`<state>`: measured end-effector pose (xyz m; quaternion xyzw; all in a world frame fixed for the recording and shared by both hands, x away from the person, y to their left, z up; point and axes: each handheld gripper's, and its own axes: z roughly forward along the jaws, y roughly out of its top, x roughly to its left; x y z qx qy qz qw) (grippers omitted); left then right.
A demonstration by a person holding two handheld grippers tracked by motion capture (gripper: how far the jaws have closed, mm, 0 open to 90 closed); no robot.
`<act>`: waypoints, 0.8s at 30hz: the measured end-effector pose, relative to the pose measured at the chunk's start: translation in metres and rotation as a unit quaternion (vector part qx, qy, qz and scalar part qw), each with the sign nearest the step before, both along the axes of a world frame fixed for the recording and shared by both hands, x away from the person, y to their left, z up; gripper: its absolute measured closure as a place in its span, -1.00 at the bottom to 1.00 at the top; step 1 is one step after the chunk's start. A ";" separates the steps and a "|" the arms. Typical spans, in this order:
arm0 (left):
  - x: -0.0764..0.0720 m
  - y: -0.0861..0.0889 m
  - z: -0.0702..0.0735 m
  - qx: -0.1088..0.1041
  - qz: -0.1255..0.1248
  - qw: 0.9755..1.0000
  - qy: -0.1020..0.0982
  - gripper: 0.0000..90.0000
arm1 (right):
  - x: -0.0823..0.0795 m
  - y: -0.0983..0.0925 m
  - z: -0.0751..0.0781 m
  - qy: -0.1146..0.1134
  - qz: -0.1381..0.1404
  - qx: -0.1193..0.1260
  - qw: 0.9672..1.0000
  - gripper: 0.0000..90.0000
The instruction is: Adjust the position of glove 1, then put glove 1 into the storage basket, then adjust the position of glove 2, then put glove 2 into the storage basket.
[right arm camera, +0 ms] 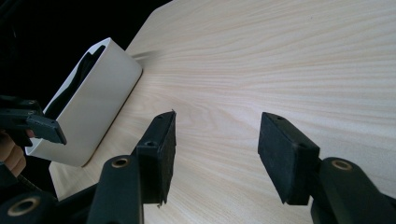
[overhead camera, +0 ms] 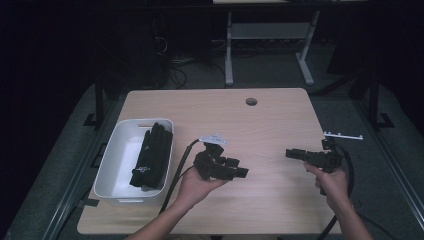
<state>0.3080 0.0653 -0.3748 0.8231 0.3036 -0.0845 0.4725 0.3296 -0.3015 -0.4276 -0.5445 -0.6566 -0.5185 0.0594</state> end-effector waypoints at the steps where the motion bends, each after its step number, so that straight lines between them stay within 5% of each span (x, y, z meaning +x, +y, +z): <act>1: 0.000 0.000 0.000 0.001 -0.001 1.000 -0.002 0.01 | 0.000 0.000 0.000 0.000 0.000 0.000 1.000 0.03; 24: -0.004 -0.010 -0.013 0.013 -0.013 1.000 0.005 -0.03 | -0.009 -0.011 -0.012 0.010 -0.008 0.003 1.000 0.00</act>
